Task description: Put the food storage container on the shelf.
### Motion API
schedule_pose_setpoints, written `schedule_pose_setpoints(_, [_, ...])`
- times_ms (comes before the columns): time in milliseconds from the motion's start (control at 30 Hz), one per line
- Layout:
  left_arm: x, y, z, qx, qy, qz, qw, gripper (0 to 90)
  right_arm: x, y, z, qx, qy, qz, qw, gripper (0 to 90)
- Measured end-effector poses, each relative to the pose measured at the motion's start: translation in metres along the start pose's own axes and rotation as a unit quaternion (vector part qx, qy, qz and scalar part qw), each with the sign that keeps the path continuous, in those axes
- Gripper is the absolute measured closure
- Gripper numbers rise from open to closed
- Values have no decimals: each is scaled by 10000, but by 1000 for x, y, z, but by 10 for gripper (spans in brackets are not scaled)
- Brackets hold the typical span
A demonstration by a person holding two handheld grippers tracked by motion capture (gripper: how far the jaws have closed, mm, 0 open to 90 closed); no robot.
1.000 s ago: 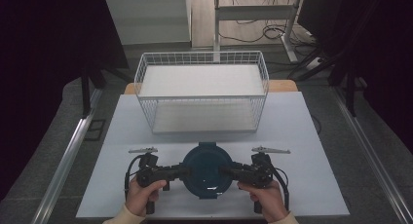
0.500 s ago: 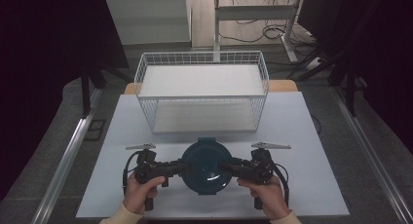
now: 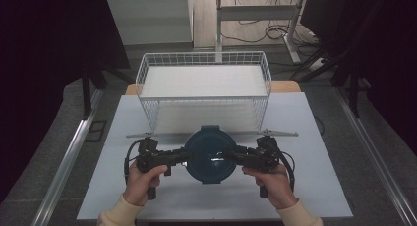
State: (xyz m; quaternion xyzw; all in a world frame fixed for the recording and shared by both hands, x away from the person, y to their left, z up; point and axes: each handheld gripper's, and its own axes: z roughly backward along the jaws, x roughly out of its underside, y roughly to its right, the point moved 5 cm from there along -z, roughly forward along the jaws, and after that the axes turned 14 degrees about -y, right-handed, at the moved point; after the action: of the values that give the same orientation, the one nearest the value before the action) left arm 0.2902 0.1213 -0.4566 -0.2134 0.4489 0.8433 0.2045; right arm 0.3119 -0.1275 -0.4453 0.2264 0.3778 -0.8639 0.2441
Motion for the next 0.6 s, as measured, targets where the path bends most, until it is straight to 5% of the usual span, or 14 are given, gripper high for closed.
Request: schedule_pose_setpoints(600, [-43, 19, 18, -105, 114, -261, 9995, 479, -37, -9, 22, 2, 250, 140, 9996, 375])
